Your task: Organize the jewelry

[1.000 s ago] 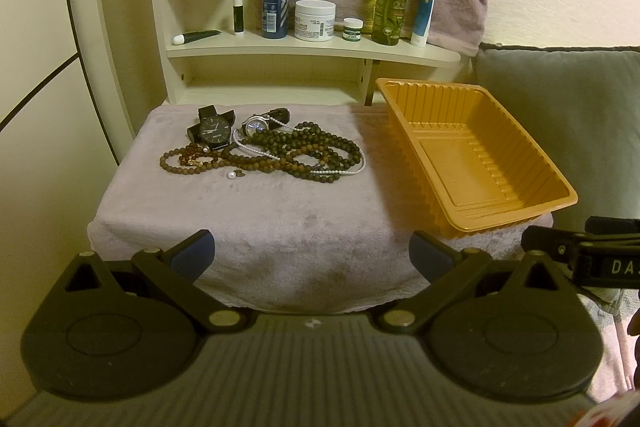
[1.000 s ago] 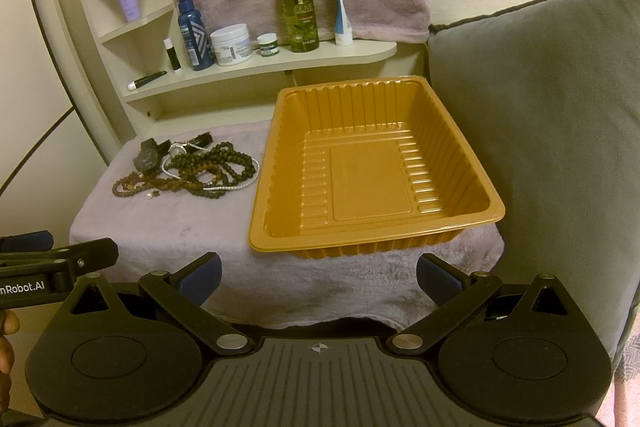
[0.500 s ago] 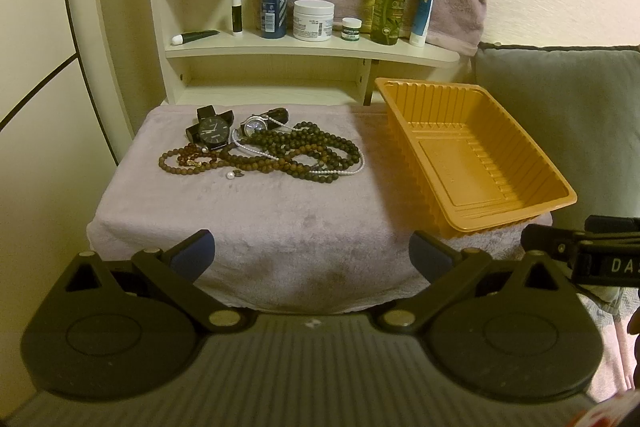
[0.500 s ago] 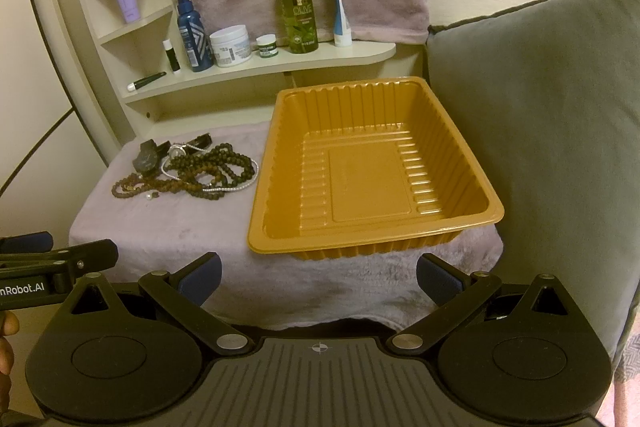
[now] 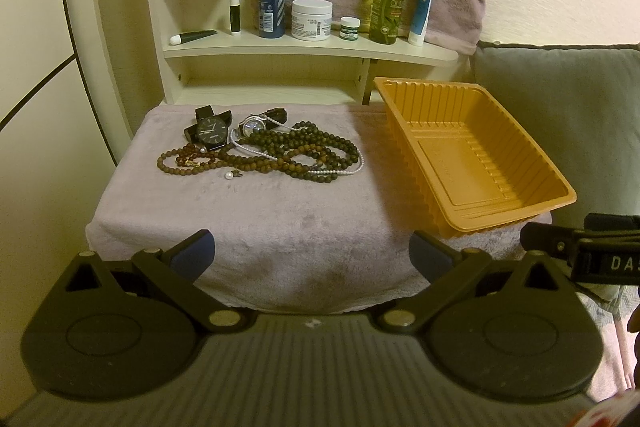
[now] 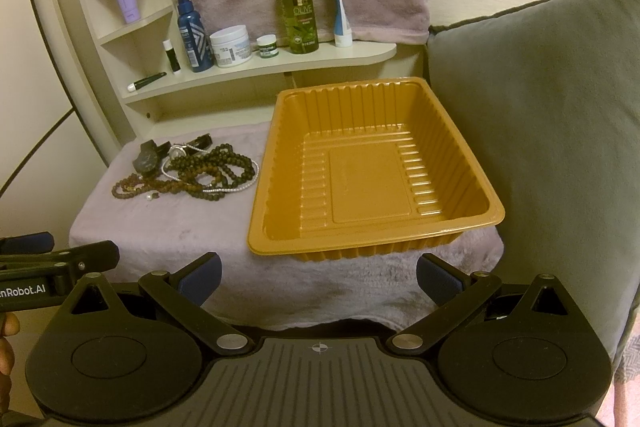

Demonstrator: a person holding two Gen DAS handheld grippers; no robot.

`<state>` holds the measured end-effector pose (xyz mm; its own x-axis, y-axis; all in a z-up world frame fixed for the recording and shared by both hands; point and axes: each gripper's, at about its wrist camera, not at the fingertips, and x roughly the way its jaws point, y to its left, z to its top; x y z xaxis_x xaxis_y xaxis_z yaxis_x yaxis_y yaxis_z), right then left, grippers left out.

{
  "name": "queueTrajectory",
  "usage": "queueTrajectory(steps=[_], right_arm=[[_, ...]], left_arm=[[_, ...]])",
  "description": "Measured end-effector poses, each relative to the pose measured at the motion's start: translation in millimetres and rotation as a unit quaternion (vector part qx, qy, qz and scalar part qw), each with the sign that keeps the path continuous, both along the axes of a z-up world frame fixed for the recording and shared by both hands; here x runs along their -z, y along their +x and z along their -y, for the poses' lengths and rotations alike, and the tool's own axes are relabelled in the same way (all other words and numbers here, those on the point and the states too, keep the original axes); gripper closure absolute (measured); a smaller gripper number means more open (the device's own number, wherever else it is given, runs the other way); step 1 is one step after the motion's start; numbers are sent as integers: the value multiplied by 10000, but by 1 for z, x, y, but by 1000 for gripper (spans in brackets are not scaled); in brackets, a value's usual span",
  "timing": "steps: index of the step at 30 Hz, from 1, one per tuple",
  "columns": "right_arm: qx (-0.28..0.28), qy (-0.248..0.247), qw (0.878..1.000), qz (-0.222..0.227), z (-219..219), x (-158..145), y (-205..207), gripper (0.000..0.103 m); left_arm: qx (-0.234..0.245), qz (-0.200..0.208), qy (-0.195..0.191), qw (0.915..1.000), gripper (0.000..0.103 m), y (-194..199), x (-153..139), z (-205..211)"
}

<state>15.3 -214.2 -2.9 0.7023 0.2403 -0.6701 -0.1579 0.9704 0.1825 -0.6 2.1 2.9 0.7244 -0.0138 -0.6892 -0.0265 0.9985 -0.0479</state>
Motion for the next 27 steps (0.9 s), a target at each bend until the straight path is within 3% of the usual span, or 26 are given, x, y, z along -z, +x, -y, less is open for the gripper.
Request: queueTrajectory(steps=[27], right_arm=[[66,15,10000,42,2,-1,0,0]], left_arm=[[-22,22,-39,10000,0,0,-1,1]])
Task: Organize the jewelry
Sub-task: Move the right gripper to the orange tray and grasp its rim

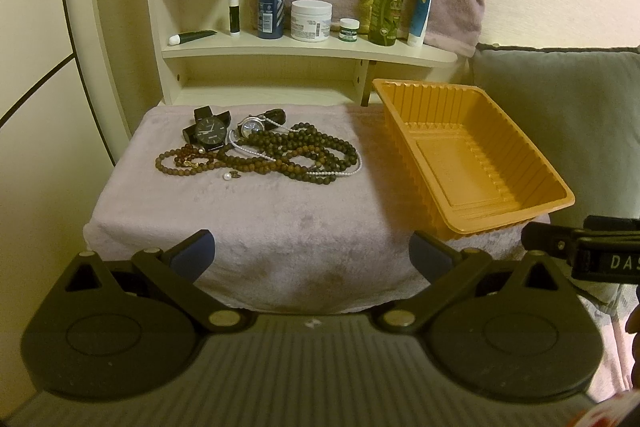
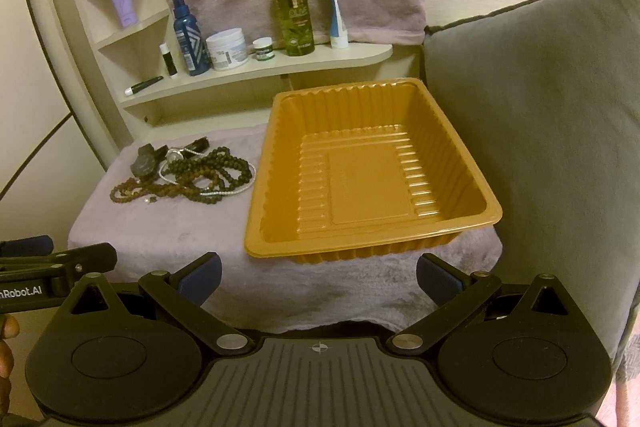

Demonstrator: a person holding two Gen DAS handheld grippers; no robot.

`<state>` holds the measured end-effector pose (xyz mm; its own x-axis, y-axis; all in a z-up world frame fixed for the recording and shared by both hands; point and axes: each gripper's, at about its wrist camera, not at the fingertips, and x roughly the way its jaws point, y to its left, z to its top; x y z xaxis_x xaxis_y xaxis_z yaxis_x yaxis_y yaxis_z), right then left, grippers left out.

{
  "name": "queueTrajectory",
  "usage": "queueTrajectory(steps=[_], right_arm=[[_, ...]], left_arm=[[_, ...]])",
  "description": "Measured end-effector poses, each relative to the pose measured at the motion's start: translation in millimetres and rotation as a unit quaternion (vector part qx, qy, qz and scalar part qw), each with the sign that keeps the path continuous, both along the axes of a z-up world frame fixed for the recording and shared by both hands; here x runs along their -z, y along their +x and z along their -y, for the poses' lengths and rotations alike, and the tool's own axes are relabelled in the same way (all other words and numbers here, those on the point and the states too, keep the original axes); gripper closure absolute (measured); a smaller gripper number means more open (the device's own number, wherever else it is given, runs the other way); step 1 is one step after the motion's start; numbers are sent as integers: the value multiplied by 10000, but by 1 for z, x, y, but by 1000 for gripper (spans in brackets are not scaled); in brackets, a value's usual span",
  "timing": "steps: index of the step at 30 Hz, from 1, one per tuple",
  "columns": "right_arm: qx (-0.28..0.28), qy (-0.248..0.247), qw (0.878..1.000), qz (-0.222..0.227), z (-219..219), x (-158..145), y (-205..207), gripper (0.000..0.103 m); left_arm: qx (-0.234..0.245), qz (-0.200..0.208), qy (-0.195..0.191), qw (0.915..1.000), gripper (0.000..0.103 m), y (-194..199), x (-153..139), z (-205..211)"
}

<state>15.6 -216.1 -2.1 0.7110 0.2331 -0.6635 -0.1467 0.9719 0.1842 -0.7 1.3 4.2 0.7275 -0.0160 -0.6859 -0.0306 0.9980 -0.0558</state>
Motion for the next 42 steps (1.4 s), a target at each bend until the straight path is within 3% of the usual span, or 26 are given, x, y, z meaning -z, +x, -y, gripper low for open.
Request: queueTrajectory(steps=[15,21,23,32,42], right_arm=[[620,-309,9962,521,42,10,18,1],[760,-444,9938,680,70,21,41,1],[766,-460,9937,677,76,24,49,11],[661,-404,9959,459,96,47,84,37],[554,-334,9977,212,106,68,114,58]], left_arm=[[-11,168,-326,9993,1,20,13,-16],[61,389,-253,9989,1,31,17,-17],[140,488,-221,9985,1,34,18,-14],[241,515,-282,9980,2,50,28,-7],[272,414,-418,9979,2,69,39,-4]])
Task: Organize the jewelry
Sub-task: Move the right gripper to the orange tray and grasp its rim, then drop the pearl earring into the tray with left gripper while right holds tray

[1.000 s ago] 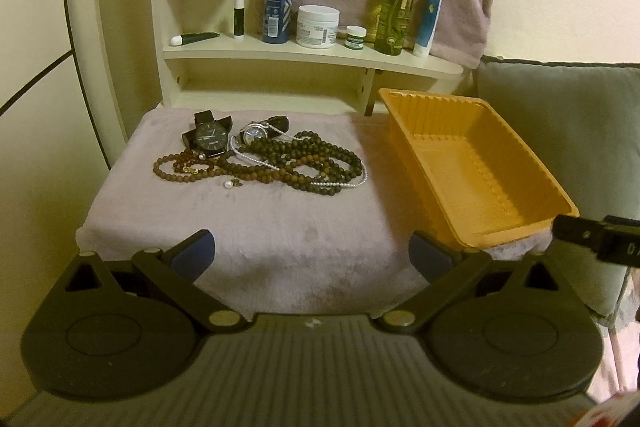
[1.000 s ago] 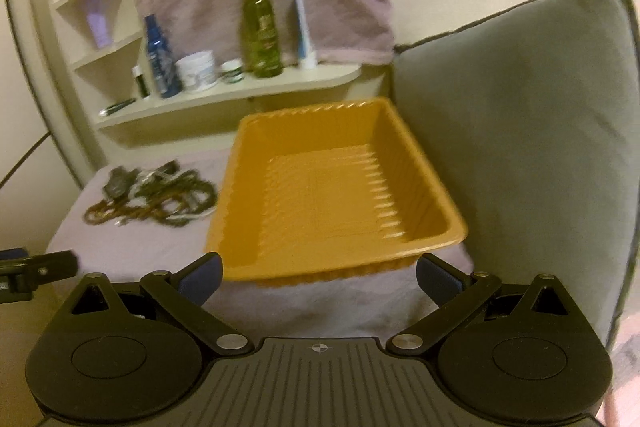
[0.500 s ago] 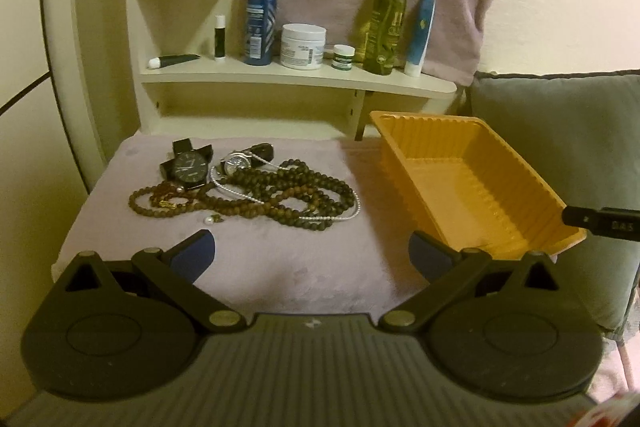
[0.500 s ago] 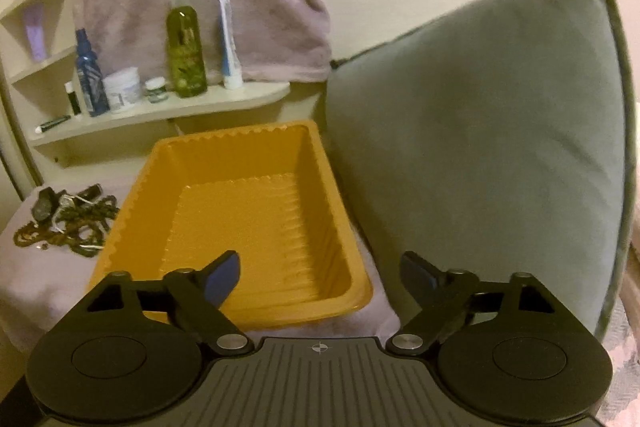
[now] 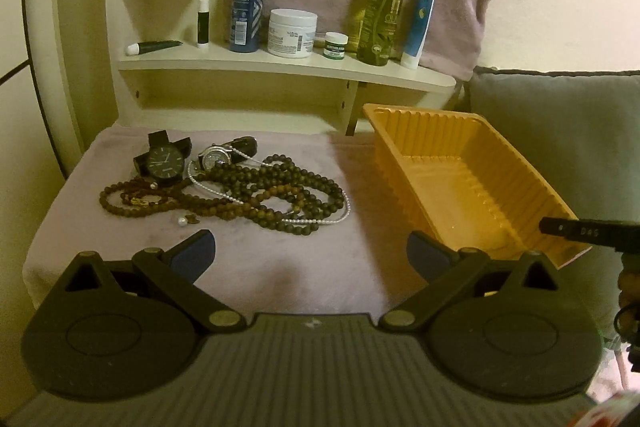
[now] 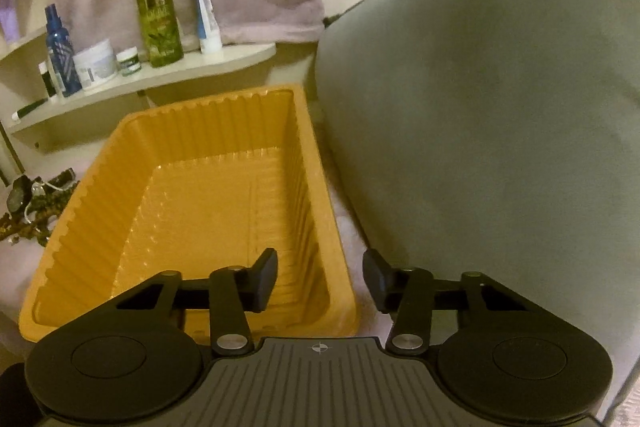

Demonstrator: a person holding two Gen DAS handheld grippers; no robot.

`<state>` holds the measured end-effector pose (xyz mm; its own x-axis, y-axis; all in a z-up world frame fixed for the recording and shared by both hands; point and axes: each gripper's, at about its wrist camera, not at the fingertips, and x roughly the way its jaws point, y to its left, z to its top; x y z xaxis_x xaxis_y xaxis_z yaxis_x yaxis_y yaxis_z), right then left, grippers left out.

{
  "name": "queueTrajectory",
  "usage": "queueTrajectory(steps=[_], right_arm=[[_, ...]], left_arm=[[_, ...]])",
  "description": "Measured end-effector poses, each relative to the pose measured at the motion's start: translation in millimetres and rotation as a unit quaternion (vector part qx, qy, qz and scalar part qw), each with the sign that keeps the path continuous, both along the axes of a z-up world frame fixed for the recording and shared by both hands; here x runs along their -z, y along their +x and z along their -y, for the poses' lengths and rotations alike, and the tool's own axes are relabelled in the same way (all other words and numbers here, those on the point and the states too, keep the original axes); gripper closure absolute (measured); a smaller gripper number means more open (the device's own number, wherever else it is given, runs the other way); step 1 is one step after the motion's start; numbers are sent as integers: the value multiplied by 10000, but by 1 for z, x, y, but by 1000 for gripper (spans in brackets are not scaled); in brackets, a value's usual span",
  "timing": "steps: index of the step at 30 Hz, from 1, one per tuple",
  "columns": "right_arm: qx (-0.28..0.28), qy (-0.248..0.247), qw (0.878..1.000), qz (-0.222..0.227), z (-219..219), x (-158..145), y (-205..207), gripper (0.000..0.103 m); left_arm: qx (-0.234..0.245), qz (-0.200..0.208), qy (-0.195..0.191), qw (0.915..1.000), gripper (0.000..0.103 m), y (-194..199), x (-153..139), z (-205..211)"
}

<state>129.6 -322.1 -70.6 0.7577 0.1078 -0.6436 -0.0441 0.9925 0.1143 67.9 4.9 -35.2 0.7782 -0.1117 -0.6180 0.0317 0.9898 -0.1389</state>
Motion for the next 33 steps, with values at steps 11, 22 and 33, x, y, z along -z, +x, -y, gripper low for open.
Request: queueTrajectory(steps=[11,22,33], right_arm=[[11,131,9998,-171,3,8,5,80],[28,322,9992,-226,1,7,5,91],[195,-180,9995,148,-27,-15,-9,95]], left_arm=[[-11,-99,-70,9999,2,7,7,0],[-69,-27,-98,9999,2,2,3,-3],[-115,2,182,9998,10,5,11,-16]])
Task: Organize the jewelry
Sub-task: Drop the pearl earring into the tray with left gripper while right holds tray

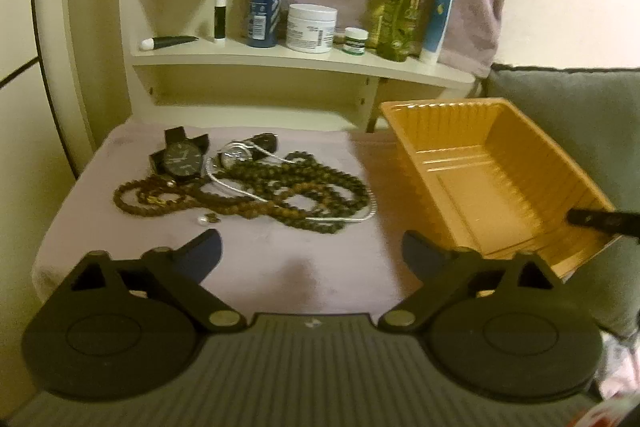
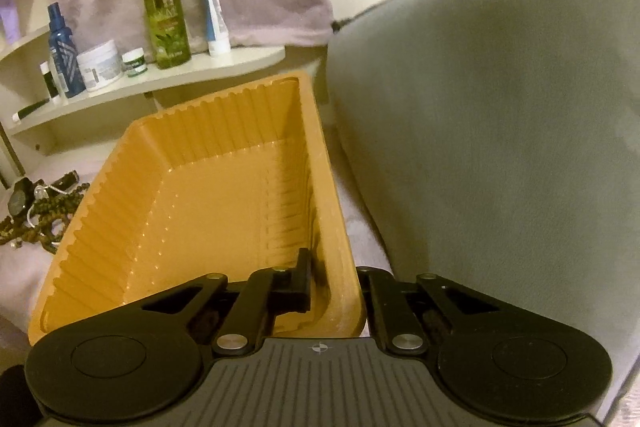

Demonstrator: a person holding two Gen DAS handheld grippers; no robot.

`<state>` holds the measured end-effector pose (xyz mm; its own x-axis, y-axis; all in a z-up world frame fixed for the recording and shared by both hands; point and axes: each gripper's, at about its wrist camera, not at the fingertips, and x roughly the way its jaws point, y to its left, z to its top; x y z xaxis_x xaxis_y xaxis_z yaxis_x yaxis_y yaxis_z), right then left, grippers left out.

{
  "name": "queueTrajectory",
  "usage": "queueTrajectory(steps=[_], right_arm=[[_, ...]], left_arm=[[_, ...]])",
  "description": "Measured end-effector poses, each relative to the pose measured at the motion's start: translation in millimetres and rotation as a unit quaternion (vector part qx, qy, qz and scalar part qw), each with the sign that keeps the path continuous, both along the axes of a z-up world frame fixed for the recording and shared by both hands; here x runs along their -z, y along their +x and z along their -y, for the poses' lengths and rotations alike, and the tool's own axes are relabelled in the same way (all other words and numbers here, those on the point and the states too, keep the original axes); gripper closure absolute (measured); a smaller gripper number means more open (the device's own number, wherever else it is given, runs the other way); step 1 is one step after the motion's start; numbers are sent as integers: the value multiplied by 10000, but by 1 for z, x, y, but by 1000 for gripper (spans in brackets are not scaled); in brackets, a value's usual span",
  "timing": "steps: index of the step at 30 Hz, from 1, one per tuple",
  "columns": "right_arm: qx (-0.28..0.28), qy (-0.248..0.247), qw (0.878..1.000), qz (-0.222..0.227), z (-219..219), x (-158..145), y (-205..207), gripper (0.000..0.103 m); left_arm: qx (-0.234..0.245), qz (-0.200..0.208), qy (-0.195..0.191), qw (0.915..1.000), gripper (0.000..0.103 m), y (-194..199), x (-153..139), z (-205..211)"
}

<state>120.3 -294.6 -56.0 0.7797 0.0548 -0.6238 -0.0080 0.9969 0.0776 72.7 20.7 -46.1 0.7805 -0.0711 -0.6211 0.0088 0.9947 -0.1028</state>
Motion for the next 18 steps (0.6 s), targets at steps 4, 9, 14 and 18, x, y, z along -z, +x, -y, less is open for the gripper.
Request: queueTrajectory(steps=[4,9,14,18], right_arm=[[72,-117,9999,92,-12,-9,-5,97],[35,-272,9995,161,-22,-19,-9,98],[31,-371,9992,162,-26,-22,-8,98],[40,-447,9989,140,-28,-22,-6,98]], left_arm=[[-79,-2,190,9998,15,7,8,-14],[28,-67,543,9985,23,26,20,-29],[183,-106,793,9966,42,48,33,-39],[231,-168,953,9950,69,62,44,-48]])
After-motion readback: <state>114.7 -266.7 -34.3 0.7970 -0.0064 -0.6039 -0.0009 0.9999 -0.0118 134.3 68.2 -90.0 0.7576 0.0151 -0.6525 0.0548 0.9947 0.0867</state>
